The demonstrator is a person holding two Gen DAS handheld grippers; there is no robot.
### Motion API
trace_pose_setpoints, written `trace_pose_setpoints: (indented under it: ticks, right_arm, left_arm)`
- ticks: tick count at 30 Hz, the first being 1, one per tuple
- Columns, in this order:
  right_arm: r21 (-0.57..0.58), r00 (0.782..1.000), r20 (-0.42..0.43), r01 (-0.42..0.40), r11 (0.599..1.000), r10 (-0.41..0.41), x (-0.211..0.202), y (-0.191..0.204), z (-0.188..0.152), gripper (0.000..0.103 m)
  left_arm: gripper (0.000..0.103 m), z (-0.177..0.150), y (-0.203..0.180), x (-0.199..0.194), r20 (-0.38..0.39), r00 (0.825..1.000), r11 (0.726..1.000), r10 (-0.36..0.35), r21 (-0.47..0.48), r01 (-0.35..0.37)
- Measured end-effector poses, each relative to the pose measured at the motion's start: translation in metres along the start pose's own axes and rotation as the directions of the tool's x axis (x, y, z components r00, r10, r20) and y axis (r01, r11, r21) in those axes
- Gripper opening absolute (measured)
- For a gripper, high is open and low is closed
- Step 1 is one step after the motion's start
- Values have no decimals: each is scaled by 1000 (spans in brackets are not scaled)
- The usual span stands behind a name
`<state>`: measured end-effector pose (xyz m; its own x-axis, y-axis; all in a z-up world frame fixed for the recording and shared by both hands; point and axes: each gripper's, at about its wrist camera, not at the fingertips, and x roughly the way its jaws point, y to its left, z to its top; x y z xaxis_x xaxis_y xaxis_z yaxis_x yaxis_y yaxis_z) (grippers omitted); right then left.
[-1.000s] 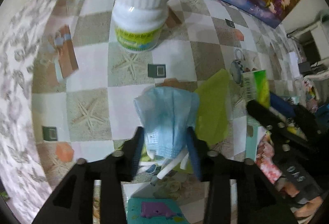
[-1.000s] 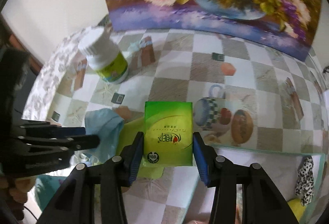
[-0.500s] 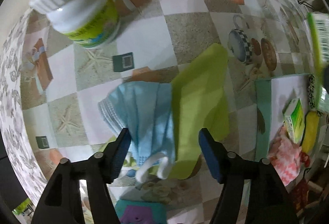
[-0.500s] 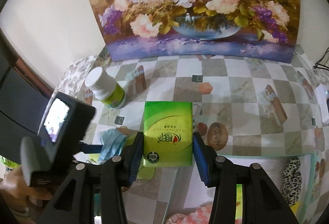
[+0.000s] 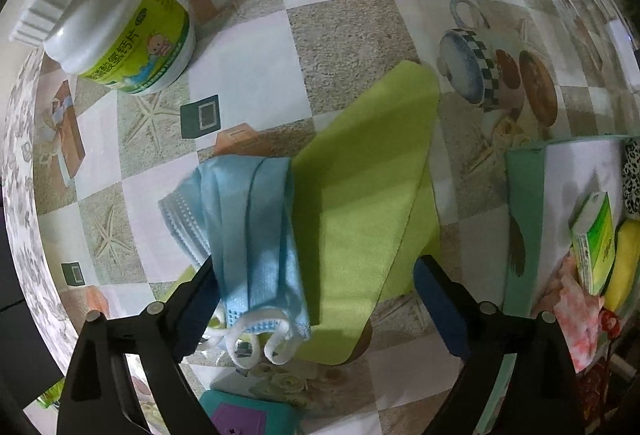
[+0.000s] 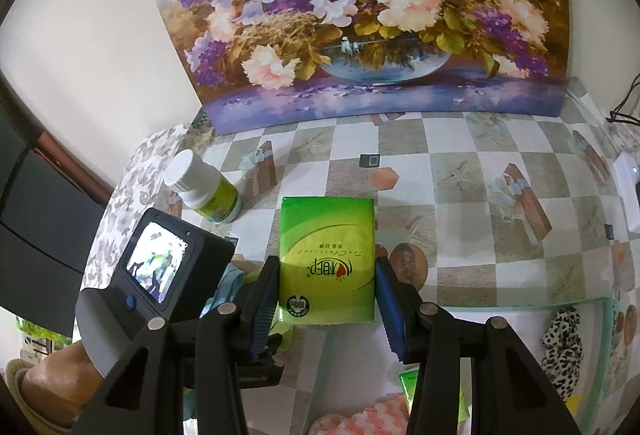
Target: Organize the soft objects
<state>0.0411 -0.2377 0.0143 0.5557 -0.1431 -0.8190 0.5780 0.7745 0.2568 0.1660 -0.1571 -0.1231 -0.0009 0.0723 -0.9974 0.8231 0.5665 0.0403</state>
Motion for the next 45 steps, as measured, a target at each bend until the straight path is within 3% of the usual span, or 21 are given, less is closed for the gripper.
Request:
trace_pose_setpoints:
  ticks: [3,6,14,20,26,36,40,45]
  right_arm:
    - [7,1000,-2,-4,1000,4,-1,-4,0,49]
    - [11,1000,2,-8,1000,8,-3,-6,0,49]
    - [30,1000,-2,-7,1000,7,-6,-16,0,49]
    - [44,1000,-7,-8,999,8,-9,-23,0,49]
    - [72,1000,-2,3,997,-2,-20,-34,0,49]
    - [139,997,70,25,990,-35,-75,-62,1,49]
    - [167,991,115,52,985,-72,-111,-77,-4,49]
    - [208,978,170,86,974,-122,-153,-95,-13,49]
  left_arm:
    - [94,-1,1,1,13,1000,1000,-11,-2,11]
    - [86,-8,10,-4,34,999,1000,-10,-9,10]
    - [36,-11,45,-22,80,997,995,4,-98,4]
    - [21,-17,53,-27,137,990,992,20,-130,-2]
    - [11,-33,53,-36,193,981,982,21,-187,16]
    - [10,-65,43,-84,309,951,964,15,-258,68]
    - [10,-81,22,-121,379,925,957,-23,-259,131]
    - [10,-99,-7,-153,476,873,942,-101,-238,238]
